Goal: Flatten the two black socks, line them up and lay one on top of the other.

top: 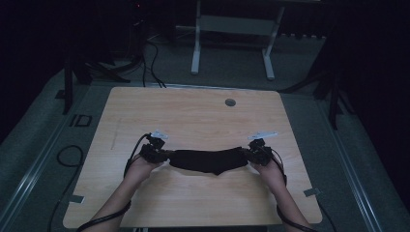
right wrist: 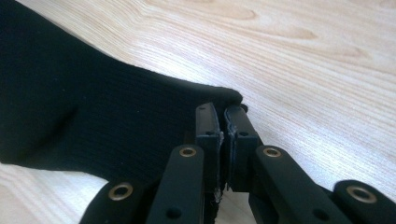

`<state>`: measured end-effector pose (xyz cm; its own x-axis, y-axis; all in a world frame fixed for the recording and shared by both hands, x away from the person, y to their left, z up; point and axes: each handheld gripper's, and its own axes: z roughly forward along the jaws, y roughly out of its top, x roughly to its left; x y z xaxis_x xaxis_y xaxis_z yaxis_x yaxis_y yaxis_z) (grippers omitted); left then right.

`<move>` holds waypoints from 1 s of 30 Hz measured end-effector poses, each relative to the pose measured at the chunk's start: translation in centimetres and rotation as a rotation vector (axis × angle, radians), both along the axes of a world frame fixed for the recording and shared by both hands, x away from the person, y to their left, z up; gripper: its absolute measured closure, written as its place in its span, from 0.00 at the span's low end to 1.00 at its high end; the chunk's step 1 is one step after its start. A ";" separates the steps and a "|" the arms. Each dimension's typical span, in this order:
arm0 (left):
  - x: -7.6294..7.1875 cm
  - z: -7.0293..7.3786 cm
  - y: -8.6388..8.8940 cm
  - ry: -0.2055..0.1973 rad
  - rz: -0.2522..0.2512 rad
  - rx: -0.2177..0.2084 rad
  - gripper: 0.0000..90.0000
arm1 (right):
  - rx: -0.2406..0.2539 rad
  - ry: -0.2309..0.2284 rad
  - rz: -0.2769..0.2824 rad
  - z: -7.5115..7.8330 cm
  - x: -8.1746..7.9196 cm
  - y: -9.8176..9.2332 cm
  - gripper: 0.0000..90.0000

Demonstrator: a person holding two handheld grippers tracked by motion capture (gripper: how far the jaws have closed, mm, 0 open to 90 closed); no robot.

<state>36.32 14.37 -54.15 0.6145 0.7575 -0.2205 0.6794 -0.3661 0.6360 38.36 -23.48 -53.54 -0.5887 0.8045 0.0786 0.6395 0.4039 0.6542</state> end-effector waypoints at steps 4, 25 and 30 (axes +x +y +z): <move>0.1 -0.7 -0.1 0.005 0.005 0.013 0.97 | -0.012 0.010 0.000 -0.6 0.1 0.0 0.94; -0.8 0.4 0.2 -0.081 0.032 0.014 0.40 | -0.022 -0.009 0.025 -0.1 -0.1 0.0 0.44; -1.4 1.3 0.3 -0.097 0.025 -0.019 0.23 | 0.041 -0.043 0.015 1.4 -0.2 -0.2 0.31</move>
<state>34.89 14.68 -52.90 0.6144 0.7693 -0.1753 0.6229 -0.3366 0.7062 38.19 -23.68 -52.15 -0.6046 0.7920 0.0855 0.6040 0.3857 0.6974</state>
